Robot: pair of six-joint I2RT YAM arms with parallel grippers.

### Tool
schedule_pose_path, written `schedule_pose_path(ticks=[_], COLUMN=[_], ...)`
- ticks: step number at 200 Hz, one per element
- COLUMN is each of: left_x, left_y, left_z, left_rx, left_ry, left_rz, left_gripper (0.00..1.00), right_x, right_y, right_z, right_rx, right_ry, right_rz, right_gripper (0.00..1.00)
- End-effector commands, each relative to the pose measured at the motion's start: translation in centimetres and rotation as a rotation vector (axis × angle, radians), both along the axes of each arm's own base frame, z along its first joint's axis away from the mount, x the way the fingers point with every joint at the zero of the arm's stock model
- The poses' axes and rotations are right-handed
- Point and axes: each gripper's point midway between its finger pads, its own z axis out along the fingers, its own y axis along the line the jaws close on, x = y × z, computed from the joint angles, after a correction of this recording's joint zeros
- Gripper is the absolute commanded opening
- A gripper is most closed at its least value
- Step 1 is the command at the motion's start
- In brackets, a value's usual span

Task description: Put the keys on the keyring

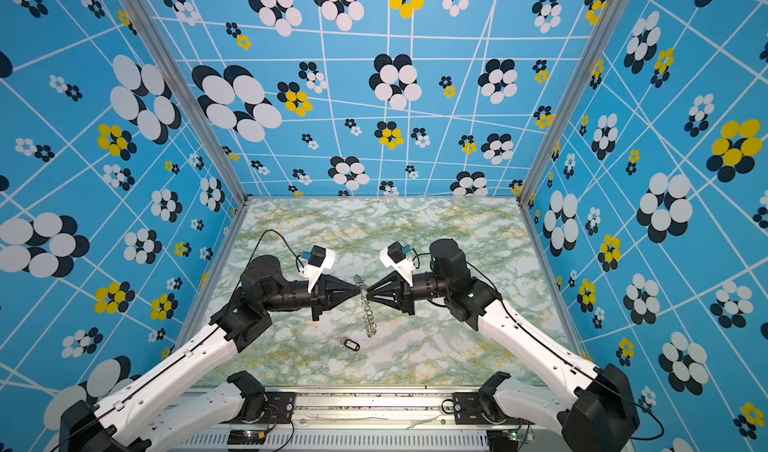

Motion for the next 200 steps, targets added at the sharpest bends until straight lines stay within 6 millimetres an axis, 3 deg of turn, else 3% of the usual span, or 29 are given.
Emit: schedule_pose_path(ticks=[1, 80, 200], left_x=[-0.8, -1.3, -1.9], left_y=[0.5, -0.1, -0.8], left_z=[0.6, -0.5, 0.0], left_rx=[0.084, 0.231, 0.24], left_ry=[-0.082, -0.118, -0.128], left_rz=[-0.007, -0.063, -0.114], left_gripper=[0.0, 0.0, 0.0], right_x=[-0.2, -1.2, -1.5], right_y=[-1.1, 0.1, 1.6], right_z=[0.2, 1.6, 1.0], right_rx=[-0.053, -0.022, -0.022], right_ry=[-0.072, -0.131, -0.107], right_rz=[-0.037, 0.019, 0.079], right_gripper=[0.29, 0.3, 0.25])
